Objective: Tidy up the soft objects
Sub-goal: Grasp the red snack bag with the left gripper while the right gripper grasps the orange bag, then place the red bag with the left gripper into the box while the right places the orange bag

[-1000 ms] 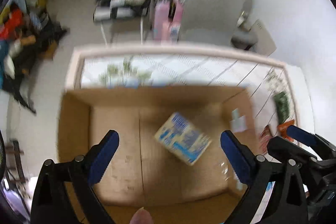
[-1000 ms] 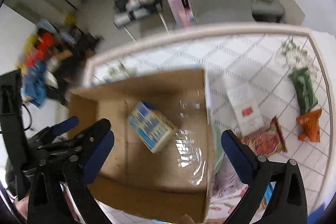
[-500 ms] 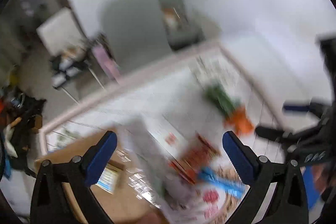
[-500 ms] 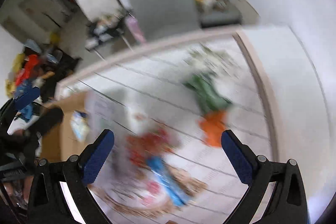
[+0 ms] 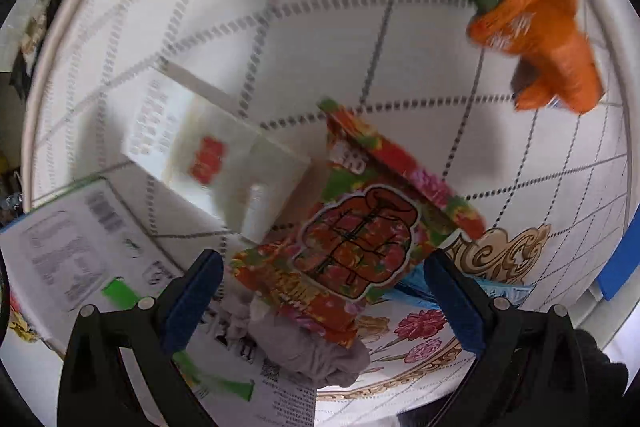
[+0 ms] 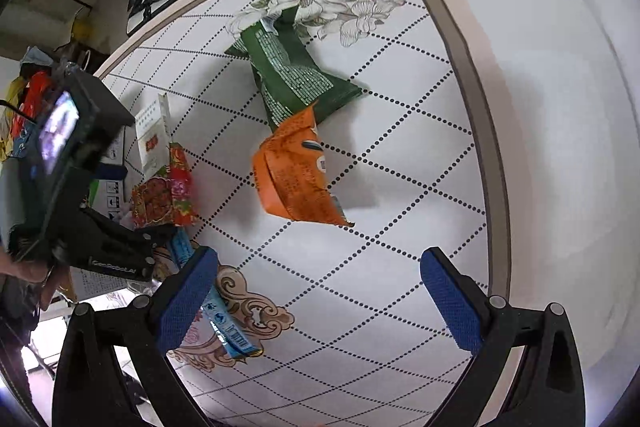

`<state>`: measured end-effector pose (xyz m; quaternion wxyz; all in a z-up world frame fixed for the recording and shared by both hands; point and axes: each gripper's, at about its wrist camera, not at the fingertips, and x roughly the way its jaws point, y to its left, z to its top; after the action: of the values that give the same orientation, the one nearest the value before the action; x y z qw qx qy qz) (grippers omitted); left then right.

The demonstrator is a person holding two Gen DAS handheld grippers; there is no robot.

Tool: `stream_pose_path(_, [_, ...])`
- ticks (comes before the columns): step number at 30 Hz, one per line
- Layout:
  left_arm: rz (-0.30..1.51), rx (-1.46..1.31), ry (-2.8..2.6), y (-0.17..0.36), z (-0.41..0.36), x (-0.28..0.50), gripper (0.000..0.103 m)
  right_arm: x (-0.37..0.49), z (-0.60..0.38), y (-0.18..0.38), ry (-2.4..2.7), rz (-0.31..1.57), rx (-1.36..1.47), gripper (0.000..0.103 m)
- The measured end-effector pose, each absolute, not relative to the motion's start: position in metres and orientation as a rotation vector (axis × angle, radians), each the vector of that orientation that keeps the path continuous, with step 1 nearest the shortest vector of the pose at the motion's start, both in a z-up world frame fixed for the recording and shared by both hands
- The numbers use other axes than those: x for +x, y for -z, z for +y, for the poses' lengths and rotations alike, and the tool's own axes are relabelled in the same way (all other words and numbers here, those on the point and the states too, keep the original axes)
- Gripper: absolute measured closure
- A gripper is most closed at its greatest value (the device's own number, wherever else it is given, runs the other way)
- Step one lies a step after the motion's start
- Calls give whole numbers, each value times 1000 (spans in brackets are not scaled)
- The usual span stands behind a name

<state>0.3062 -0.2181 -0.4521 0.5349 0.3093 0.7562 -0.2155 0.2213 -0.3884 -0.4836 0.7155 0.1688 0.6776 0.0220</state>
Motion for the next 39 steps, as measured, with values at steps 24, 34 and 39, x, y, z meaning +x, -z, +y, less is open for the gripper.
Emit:
stream_pose_path(24, [1709, 88, 325, 432, -179, 292, 40, 280, -369, 542, -62, 1595, 436, 57])
stream_pose_path(34, [1587, -21, 414, 379, -152, 278, 42, 259, -358, 470, -107, 1467, 453, 57])
stream_pose_path(39, [1493, -98, 457, 313, -118, 275, 45, 254, -327, 415, -169, 1389, 434, 57])
